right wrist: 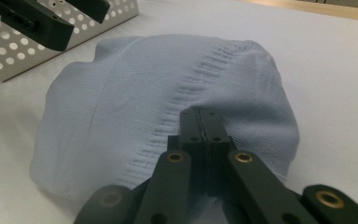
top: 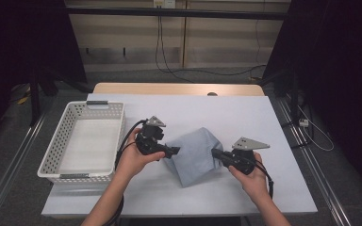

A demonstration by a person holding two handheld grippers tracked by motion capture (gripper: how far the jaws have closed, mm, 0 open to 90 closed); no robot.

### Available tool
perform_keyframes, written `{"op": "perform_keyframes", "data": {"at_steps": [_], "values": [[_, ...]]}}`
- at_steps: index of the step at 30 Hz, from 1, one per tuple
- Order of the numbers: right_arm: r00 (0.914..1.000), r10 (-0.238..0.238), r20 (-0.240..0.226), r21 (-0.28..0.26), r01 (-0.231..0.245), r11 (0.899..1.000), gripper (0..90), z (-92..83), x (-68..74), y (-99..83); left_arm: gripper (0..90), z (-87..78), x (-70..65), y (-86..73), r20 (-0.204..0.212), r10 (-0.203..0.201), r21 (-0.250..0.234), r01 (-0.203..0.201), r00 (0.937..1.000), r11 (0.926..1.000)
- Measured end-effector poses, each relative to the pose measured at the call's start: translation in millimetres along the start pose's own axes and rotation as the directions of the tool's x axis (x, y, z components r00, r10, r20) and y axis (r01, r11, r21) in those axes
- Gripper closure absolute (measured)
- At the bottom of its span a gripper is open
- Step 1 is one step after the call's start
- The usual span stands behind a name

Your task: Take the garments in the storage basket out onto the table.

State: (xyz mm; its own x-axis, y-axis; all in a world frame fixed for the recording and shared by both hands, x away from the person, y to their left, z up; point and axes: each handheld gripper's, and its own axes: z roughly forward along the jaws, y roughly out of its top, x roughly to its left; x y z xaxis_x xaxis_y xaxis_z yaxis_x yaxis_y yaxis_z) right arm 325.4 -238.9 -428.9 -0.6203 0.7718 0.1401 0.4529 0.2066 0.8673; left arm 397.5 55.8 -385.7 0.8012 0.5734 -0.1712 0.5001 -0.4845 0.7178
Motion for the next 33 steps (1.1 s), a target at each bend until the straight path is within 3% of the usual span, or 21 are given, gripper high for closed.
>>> {"op": "perform_keyframes", "data": {"at_steps": [4,8,13,18,22,27,33], "values": [[1.0000,-0.007,-0.005,-0.001,0.007,1.000,90.0,2.3,4.2,0.9,24.8,4.5,-5.2,0.8,-0.005,0.041,-0.002,-0.041,0.9992,0.9992],[0.9999,-0.008,-0.013,-0.004,0.008,1.000,90.0,3.2,6.2,1.3,33.1,17.5,-9.5,-2.4,0.011,0.055,0.056,-0.055,0.9984,0.9969],[0.9998,0.000,-0.021,-0.007,0.000,1.000,90.0,3.4,6.1,1.2,45.7,27.7,-15.4,-3.9,0.011,0.082,0.088,-0.083,0.9966,0.9927],[0.9995,0.010,-0.029,-0.019,-0.010,1.000,89.7,1.9,6.5,1.5,72.2,30.2,-17.5,-5.5,0.038,0.075,0.116,-0.079,0.9965,0.9901],[0.9993,0.006,-0.037,-0.024,-0.007,1.000,90.0,2.7,7.3,1.8,85.3,30.6,-17.8,-5.2,0.059,0.040,0.119,-0.047,0.9975,0.9918],[0.9996,0.007,-0.026,-0.028,-0.008,1.000,88.1,0.6,4.4,2.0,87.1,23.7,-15.2,-2.6,0.061,0.014,0.109,-0.021,0.9980,0.9939],[0.9993,0.036,0.005,-0.055,-0.036,0.998,74.4,-10.6,-4.5,0.7,87.4,11.7,-8.2,1.1,0.047,-0.023,0.047,0.020,0.9986,0.9987]]}}
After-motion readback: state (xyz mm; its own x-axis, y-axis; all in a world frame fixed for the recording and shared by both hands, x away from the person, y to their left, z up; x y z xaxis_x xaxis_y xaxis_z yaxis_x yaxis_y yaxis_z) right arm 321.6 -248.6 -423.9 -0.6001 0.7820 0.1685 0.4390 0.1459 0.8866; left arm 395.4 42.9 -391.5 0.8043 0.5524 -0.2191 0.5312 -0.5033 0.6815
